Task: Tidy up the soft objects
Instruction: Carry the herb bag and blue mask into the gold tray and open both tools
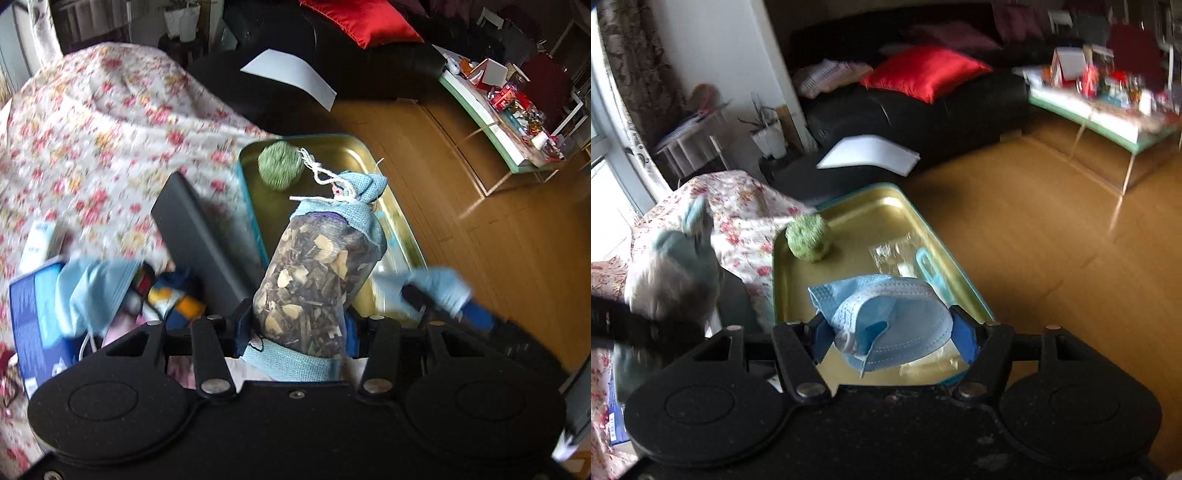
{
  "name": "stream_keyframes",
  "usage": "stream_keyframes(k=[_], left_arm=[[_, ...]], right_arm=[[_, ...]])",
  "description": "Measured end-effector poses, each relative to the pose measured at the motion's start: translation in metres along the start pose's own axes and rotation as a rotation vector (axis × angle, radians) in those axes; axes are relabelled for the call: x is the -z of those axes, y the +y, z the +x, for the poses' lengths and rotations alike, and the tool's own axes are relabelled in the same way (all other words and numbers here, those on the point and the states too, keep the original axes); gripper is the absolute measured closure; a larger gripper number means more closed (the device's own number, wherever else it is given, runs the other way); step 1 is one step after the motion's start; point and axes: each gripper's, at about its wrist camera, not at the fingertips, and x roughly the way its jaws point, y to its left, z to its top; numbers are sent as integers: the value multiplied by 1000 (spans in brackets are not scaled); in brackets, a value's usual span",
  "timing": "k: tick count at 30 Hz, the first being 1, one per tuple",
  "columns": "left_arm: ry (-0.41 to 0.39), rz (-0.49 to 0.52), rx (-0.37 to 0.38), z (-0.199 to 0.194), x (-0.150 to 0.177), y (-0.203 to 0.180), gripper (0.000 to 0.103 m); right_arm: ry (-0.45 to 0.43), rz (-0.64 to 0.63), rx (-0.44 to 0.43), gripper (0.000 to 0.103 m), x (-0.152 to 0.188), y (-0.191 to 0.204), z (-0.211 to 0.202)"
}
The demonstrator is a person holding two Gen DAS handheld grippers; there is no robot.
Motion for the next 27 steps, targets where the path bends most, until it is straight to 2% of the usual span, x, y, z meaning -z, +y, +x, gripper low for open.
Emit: stream_keyframes(k=[3,6,10,16,17,19,21,27], left_arm=[[3,-1,-17,11,-9,-5,56],[17,-13,-23,24,-18,-8,56],[32,-27,-43,41,-28,-9,56],[56,-33,-61,63,-39,-13,56],[57,-31,-66,65,-40,-13,56],[56,-26,-74,69,-42,-15,52],[43,-19,-81,69,-43,-17,44],[32,-8,-107,70,-44,-14,43]], right_arm=[[17,36,-84,38,-3,-8,4],[16,69,-125,36,-7,-15,7],[63,119,-153,36,-10,-16,17],[69,77,-149,32,-8,-6,23],[63,69,-142,22,-8,-5,24],[43,59,-126,11,-8,-3,23],[32,46,-133,11,-9,-2,24],[50,35,-145,11,-9,0,31]])
